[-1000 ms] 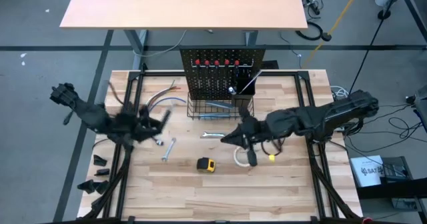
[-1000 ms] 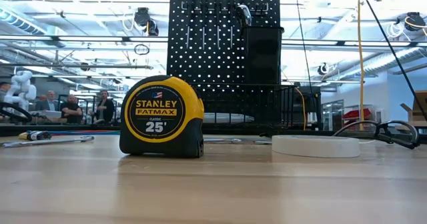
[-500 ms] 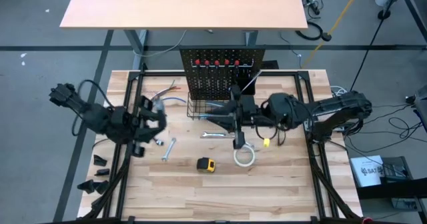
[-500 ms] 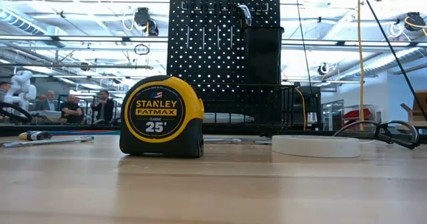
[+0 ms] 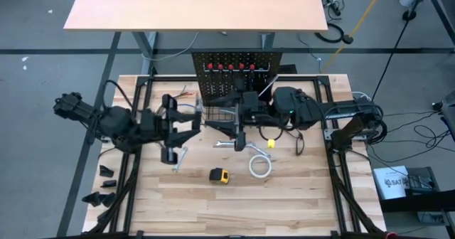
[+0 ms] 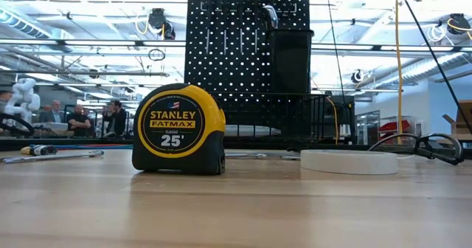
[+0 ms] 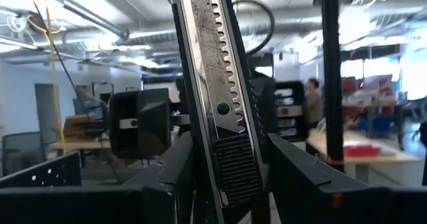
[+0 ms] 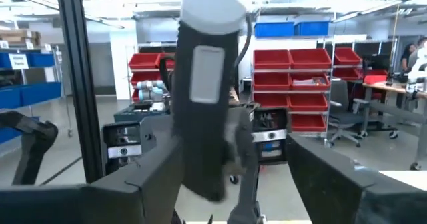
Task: Hang tools onto peg board
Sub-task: Put the black utility knife into the pegboard basket, then put the masking tape into the pegboard basket
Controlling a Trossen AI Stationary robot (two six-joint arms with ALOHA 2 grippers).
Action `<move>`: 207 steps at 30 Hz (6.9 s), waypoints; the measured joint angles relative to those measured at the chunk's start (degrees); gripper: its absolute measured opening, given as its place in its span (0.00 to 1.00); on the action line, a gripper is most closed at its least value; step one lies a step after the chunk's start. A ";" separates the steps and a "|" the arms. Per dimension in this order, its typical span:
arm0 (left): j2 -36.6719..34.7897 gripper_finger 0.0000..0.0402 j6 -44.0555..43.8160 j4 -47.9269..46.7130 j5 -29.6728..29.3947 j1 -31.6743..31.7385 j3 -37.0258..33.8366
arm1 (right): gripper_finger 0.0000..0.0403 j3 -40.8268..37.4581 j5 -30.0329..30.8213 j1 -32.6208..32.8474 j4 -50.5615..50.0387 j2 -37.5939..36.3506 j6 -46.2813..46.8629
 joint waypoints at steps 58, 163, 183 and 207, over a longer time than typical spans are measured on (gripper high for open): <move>-21.00 0.58 -23.14 -44.92 -8.97 9.47 2.17 | 0.34 1.94 17.27 3.01 -21.65 0.76 -2.69; -19.66 0.59 -22.74 -51.46 -5.02 9.47 2.15 | 0.78 26.27 4.57 -2.00 -62.75 23.88 1.44; -7.69 0.59 -21.83 -51.27 14.64 9.47 -3.70 | 0.78 22.37 -4.33 10.23 -93.45 12.55 41.80; 2.07 0.59 -28.92 -37.72 8.14 16.36 -6.47 | 0.78 -36.65 6.66 14.96 -58.99 -4.52 79.23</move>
